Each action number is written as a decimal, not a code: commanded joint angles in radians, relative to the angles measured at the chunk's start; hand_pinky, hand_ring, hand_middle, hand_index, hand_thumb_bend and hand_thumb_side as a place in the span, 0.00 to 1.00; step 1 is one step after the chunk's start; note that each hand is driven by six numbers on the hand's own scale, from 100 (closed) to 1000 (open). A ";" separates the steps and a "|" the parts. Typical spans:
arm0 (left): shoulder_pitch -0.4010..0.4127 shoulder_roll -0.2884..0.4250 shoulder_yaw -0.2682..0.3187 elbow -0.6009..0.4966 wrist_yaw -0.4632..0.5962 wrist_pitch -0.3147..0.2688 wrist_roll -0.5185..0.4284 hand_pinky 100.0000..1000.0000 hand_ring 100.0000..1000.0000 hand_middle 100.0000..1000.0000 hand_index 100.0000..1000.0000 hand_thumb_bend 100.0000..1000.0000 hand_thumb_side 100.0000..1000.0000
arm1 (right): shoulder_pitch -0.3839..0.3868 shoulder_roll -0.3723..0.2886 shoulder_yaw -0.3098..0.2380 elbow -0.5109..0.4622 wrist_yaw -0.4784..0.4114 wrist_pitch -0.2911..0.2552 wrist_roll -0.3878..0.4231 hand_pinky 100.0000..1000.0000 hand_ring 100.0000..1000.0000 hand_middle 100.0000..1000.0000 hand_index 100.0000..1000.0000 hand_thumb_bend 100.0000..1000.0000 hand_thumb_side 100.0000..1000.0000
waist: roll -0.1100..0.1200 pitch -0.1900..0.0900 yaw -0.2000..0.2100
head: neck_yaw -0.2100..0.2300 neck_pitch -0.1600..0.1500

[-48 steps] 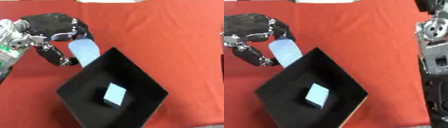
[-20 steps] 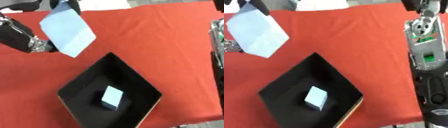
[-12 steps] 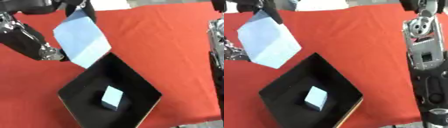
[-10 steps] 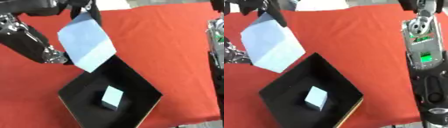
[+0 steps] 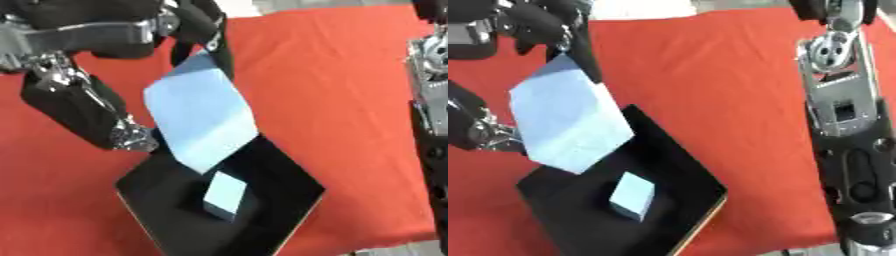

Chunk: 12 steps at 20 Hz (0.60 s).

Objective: Pick up objects on the table and place them in the box.

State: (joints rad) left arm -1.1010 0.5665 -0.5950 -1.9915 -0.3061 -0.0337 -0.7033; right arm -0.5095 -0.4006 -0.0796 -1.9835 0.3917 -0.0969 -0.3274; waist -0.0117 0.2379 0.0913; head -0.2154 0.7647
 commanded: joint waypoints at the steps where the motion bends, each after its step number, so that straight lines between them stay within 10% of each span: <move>1: -0.008 -0.004 -0.010 -0.009 -0.028 -0.014 -0.010 0.29 0.46 0.51 0.69 0.18 0.00 | -0.015 -0.015 -0.004 -0.016 -0.004 0.002 0.001 0.75 0.55 0.47 0.77 0.00 0.64 | -0.002 -0.014 0.001 | -0.004 0.005; 12: 0.038 -0.035 -0.087 -0.009 -0.149 -0.078 -0.062 0.37 0.52 0.58 0.72 0.23 0.03 | -0.027 -0.008 0.002 -0.016 -0.003 -0.001 0.008 0.75 0.56 0.47 0.77 0.00 0.64 | -0.004 -0.017 -0.005 | -0.015 0.005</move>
State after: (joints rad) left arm -1.0511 0.5273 -0.6825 -1.9914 -0.4385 -0.1038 -0.7630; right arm -0.5197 -0.3994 -0.0741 -1.9835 0.3904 -0.0967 -0.3238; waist -0.0166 0.2401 0.0861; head -0.2260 0.7647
